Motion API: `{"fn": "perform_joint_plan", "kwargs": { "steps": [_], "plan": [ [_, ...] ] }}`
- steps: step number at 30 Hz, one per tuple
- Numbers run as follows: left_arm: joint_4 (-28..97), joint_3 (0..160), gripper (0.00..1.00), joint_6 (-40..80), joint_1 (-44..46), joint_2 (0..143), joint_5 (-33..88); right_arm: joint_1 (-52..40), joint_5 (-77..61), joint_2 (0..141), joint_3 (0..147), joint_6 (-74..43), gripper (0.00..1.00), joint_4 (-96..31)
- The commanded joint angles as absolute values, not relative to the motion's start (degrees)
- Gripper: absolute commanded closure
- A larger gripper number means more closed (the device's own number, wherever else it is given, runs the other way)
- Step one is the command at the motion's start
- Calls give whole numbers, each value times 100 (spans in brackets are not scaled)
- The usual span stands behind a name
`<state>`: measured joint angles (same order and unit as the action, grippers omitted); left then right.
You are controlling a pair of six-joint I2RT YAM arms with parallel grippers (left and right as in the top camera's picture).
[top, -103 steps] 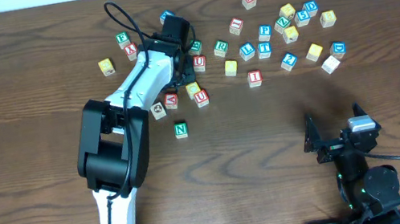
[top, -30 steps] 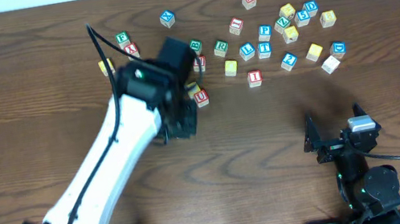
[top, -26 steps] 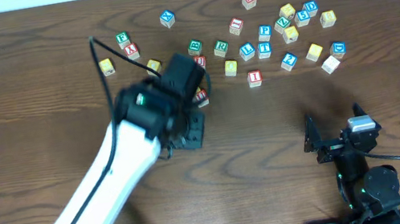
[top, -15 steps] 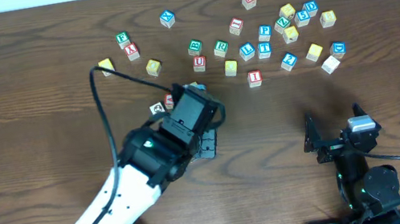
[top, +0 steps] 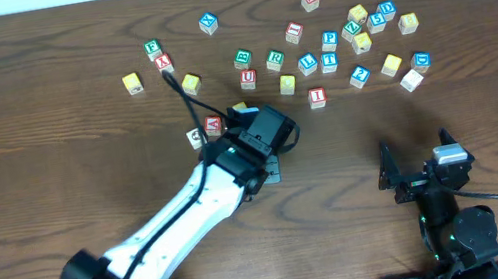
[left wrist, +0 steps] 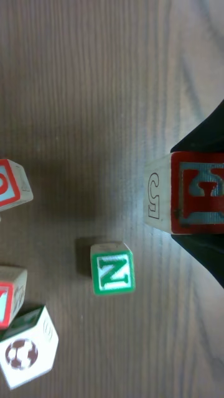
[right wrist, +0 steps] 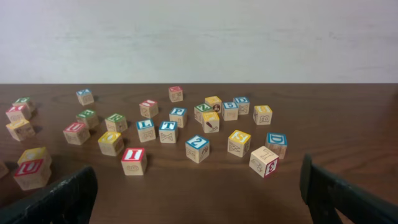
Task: Spell out NEURIPS
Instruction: 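Carry the red E block to the right of the green N block, then lower the red E block beside the N block and open the left gripper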
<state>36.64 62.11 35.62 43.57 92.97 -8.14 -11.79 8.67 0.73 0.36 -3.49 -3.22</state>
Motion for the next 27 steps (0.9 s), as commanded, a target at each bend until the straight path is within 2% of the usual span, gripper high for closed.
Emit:
{"fn": "perform_joint_plan", "kwargs": {
  "steps": [1, 27],
  "plan": [
    [3564, 6182, 93, 3634, 4353, 9524, -976, -1140, 904, 62, 32, -421, 1, -346],
    [3144, 5922, 92, 4086, 4331, 9896, -1382, -1140, 904, 64, 32, -421, 1, -346]
  ]
}}
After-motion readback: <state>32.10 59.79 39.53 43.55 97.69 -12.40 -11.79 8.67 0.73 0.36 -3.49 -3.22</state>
